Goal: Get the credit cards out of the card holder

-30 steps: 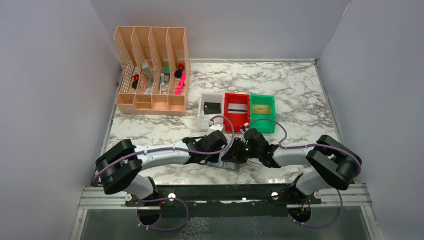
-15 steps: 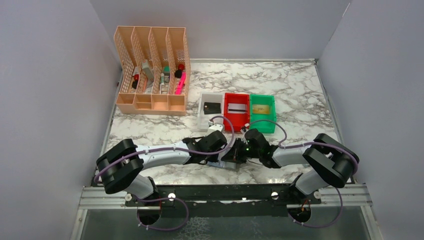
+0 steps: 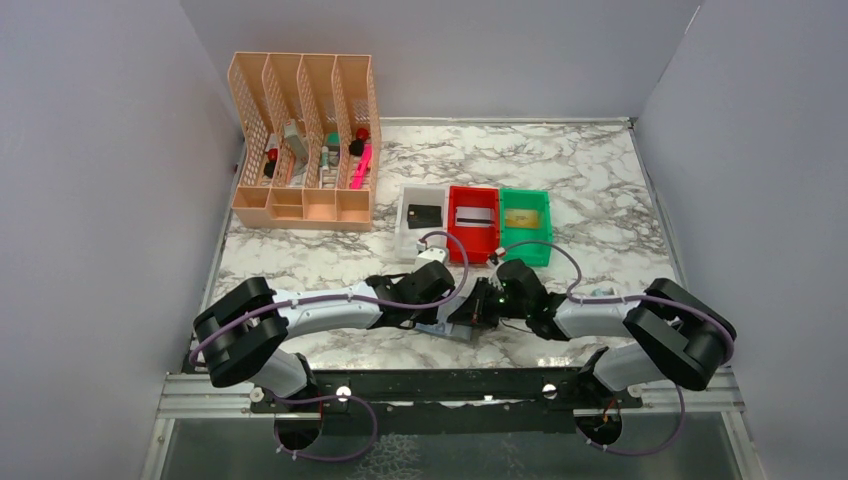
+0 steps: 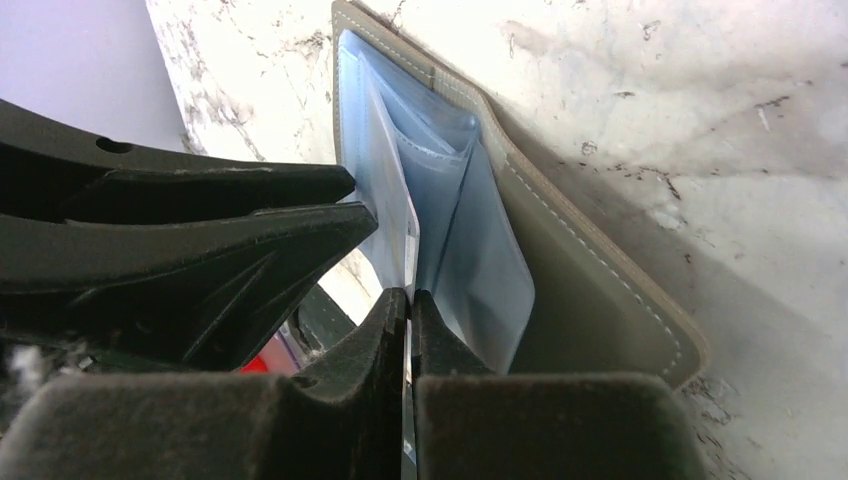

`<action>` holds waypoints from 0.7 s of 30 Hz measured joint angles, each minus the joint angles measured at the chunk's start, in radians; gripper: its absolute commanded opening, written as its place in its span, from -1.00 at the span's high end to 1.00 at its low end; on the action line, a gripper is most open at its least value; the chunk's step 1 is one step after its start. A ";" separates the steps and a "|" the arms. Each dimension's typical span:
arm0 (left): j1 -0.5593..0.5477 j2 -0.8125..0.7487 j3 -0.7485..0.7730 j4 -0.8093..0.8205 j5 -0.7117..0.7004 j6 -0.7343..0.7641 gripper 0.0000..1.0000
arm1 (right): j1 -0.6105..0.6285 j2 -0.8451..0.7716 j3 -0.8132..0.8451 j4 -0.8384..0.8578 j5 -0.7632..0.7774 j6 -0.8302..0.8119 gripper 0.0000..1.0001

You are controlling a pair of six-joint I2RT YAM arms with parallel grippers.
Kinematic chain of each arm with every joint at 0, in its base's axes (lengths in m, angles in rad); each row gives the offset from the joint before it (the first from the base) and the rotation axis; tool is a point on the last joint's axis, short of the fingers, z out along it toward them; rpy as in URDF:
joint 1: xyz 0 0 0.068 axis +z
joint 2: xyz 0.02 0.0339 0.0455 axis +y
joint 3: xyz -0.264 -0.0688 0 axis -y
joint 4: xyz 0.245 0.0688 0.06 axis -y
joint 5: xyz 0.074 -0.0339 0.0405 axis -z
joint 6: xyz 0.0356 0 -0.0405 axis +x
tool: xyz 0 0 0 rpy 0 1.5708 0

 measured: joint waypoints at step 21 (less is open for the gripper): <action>0.000 0.003 0.006 -0.002 0.008 0.010 0.46 | -0.023 -0.003 -0.037 0.006 -0.003 0.038 0.39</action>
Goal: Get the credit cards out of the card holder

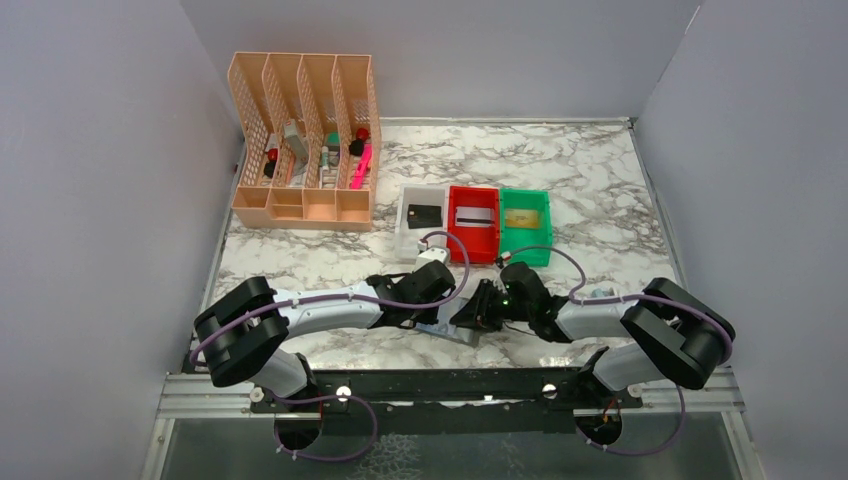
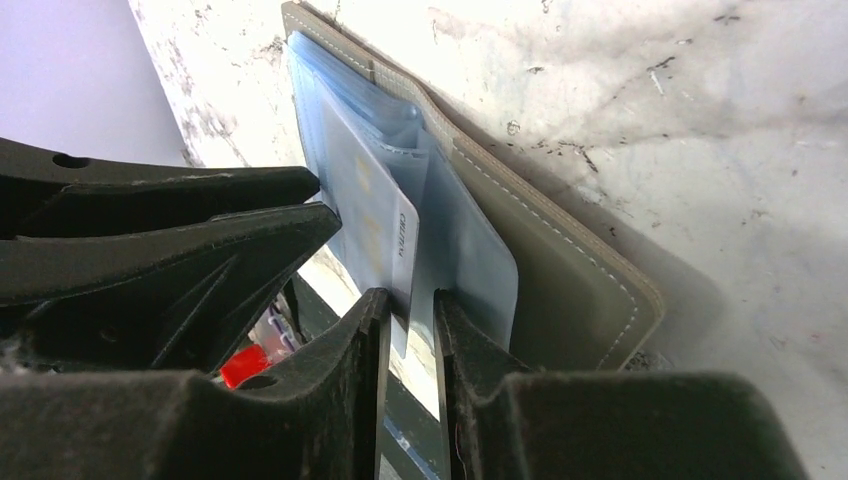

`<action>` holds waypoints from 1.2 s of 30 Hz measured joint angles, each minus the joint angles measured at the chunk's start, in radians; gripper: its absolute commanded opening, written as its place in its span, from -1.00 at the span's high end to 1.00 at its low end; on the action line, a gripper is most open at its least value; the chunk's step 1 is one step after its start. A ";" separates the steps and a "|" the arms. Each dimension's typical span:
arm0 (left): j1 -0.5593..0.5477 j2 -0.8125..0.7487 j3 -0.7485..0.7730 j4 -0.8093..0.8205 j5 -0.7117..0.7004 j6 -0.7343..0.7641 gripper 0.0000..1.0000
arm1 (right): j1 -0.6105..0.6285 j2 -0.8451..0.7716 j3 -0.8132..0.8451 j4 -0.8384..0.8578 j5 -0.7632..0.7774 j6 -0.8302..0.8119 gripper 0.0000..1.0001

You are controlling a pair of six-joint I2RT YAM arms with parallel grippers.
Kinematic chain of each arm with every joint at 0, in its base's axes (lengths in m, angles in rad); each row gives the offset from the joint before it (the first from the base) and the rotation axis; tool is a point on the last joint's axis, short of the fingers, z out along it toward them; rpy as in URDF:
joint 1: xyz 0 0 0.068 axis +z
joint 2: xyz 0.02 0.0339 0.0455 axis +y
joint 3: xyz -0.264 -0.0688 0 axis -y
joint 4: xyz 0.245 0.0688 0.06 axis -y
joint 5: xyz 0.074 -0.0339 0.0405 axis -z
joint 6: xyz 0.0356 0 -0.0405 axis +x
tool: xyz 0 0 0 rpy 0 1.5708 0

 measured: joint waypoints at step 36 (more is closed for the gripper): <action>0.000 -0.084 -0.006 -0.053 -0.019 -0.031 0.21 | -0.052 -0.100 -0.039 -0.040 -0.033 -0.074 0.98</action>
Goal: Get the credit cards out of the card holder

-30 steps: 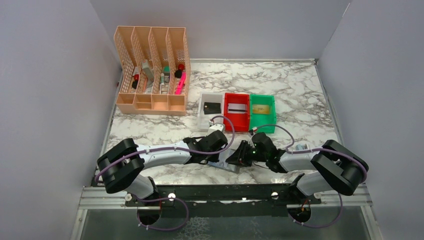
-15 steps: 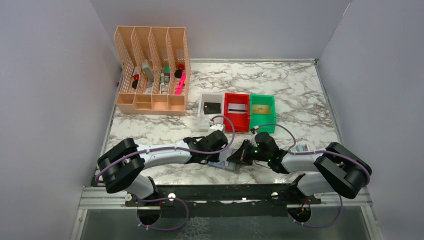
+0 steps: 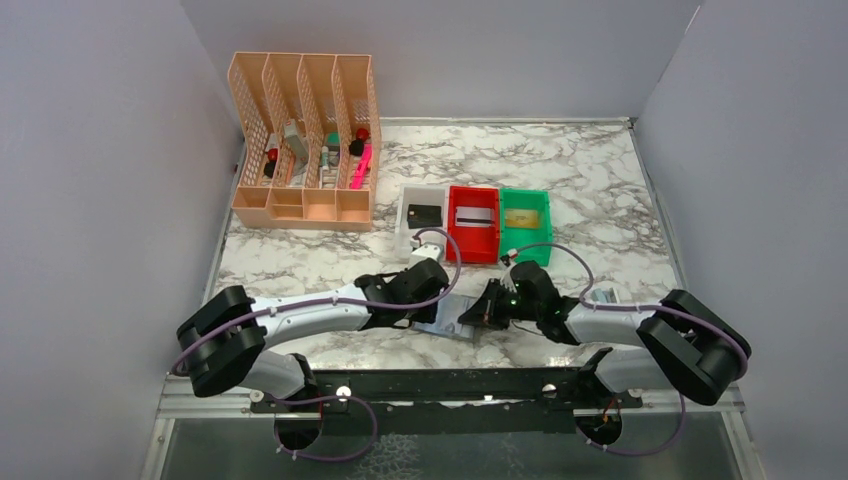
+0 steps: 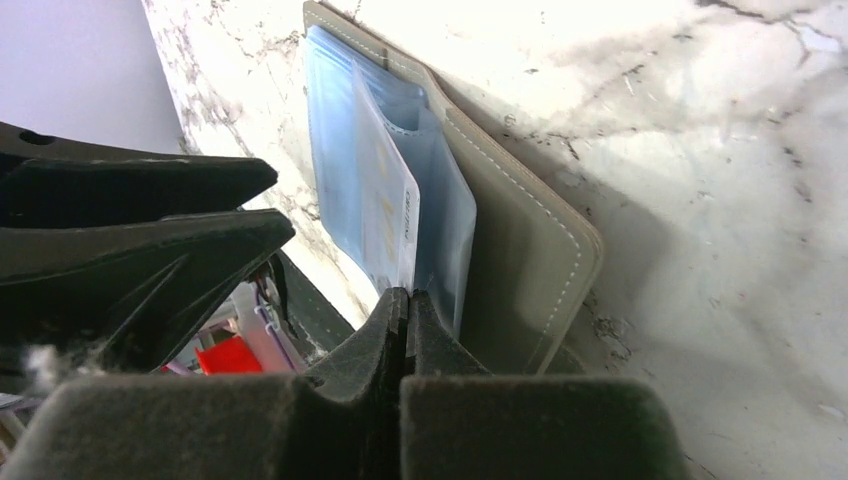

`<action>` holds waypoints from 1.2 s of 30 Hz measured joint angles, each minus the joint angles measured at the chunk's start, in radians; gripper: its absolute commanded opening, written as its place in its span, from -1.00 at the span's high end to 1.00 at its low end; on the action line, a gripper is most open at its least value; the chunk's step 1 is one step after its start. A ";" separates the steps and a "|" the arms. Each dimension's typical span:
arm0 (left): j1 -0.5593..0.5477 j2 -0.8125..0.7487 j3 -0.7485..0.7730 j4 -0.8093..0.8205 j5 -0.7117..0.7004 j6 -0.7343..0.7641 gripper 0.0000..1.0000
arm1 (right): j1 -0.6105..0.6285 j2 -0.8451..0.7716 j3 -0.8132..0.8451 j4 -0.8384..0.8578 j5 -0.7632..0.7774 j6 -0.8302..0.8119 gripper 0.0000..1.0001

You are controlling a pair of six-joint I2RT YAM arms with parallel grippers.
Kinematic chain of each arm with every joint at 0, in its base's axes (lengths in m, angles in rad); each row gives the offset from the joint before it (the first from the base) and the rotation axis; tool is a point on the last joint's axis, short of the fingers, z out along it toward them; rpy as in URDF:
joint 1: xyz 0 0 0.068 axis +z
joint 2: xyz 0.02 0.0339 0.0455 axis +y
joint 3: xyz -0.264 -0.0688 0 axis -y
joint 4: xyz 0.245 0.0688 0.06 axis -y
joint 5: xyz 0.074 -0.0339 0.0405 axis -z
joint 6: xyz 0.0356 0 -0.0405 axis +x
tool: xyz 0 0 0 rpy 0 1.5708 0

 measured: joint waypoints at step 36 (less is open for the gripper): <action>0.000 0.097 -0.022 0.163 0.075 -0.063 0.37 | -0.026 0.033 0.077 -0.089 -0.047 -0.087 0.96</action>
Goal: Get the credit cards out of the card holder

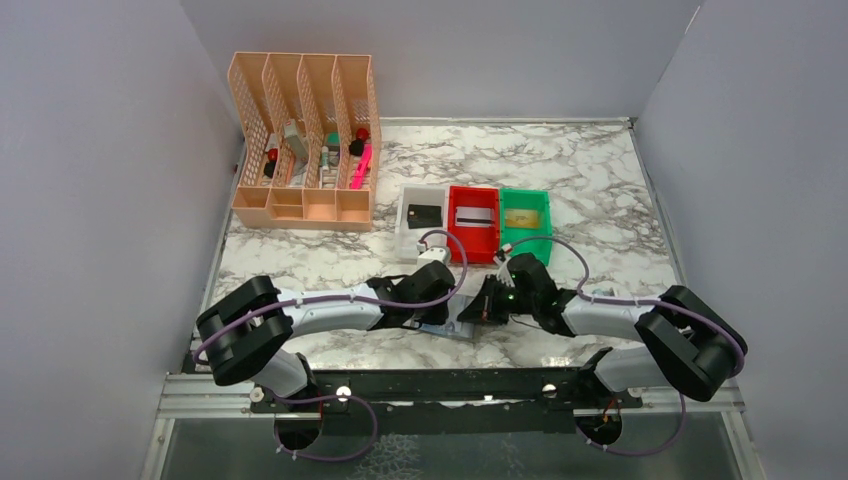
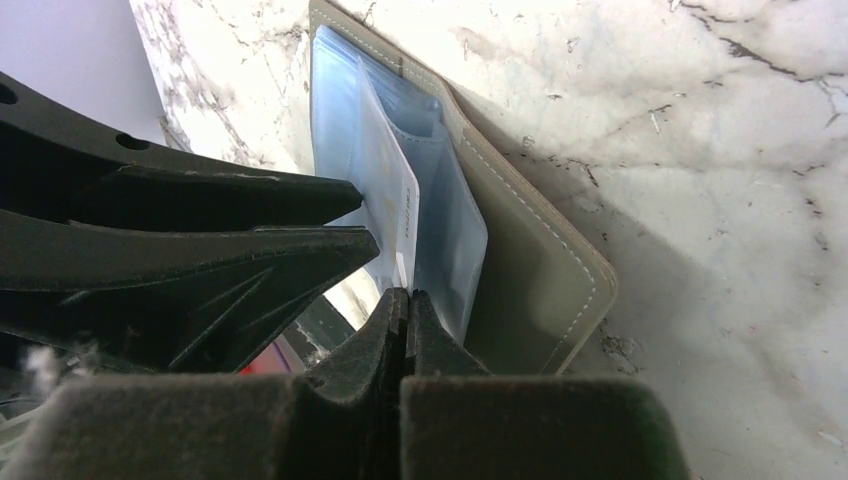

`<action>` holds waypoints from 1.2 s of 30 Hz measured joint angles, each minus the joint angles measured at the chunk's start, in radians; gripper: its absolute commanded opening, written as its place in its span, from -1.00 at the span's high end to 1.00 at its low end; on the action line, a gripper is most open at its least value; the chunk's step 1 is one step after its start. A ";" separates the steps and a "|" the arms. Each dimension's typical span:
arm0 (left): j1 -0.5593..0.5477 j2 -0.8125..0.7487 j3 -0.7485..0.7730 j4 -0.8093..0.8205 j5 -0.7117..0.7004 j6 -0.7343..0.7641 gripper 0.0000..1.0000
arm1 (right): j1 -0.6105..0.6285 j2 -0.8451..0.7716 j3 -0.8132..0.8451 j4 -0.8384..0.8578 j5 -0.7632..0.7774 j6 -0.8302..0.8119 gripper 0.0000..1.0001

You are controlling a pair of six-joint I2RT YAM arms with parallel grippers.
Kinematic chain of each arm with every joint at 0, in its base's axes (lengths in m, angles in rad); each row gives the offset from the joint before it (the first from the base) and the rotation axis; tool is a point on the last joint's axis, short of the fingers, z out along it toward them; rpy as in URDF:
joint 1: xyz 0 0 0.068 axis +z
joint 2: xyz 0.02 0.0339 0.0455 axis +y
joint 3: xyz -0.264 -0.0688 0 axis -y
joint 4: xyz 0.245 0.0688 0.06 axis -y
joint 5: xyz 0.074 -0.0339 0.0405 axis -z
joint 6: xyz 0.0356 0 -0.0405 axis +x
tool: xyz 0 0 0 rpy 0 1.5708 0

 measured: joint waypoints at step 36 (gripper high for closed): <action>0.000 -0.003 -0.005 0.005 -0.001 0.000 0.41 | -0.019 0.056 -0.146 0.348 -0.005 0.202 0.98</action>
